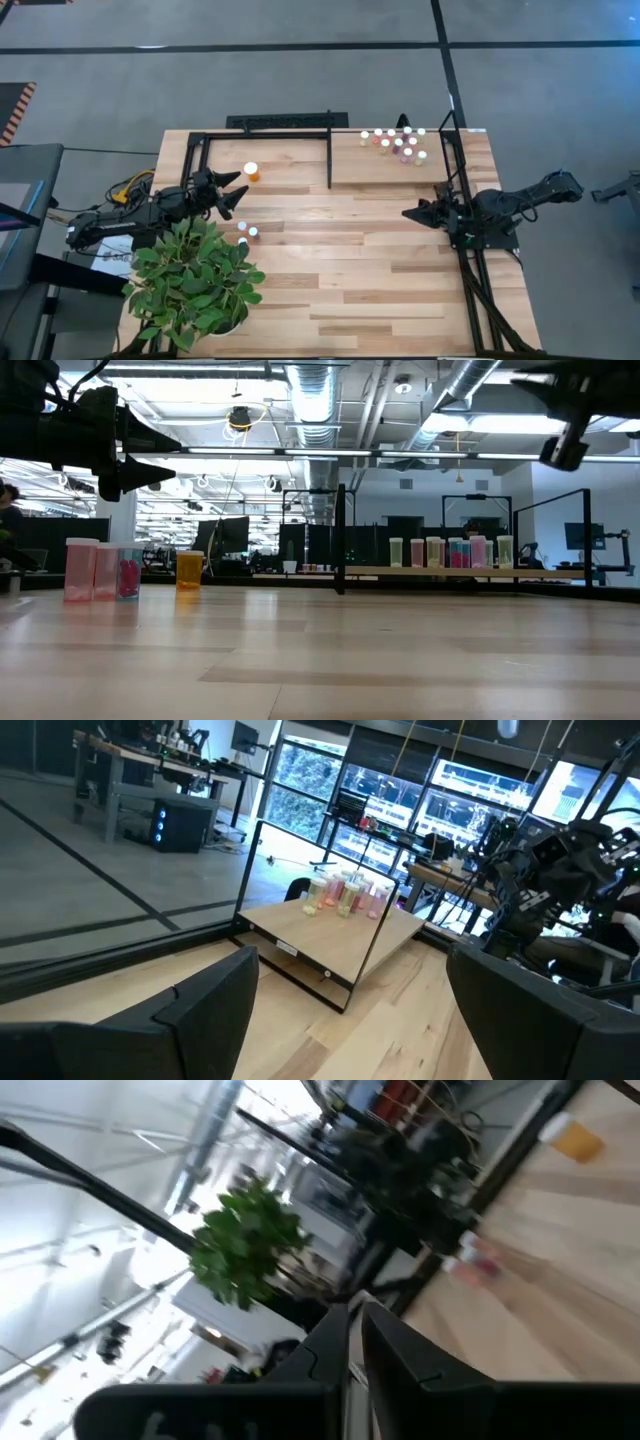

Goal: Pick and place medicine bottles onto shelf by color
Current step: Move the orange pill bottle to the center of the table

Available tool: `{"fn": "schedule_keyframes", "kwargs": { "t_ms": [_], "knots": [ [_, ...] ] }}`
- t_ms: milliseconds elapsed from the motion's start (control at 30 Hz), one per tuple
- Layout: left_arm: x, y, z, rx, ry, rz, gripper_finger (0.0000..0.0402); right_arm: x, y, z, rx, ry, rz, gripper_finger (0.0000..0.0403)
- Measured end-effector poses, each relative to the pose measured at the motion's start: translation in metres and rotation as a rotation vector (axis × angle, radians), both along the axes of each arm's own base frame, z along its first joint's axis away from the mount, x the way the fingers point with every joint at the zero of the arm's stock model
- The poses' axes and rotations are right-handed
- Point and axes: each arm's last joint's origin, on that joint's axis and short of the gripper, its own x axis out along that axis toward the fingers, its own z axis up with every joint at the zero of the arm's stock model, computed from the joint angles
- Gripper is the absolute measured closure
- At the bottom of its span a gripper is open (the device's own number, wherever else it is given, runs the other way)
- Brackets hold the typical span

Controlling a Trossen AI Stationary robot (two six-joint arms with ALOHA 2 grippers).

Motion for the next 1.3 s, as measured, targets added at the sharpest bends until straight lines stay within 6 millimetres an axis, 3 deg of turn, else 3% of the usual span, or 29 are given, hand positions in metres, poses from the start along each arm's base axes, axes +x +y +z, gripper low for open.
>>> {"fn": "schedule_keyframes", "kwargs": {
  "t_ms": [433,900,1300],
  "knots": [
    [0.0,0.0,0.0,0.0,0.0,0.0,0.009,0.0,0.001,-0.019,-0.058,0.192,0.033,0.0347],
    [0.0,0.0,0.0,0.0,0.0,0.0,0.009,0.0,-0.003,-0.031,-0.006,0.314,-0.008,0.0347],
    [0.0,0.0,0.0,0.0,0.0,0.0,0.009,0.001,-0.003,-0.023,-0.031,0.234,-0.021,0.0347]
  ]
}}
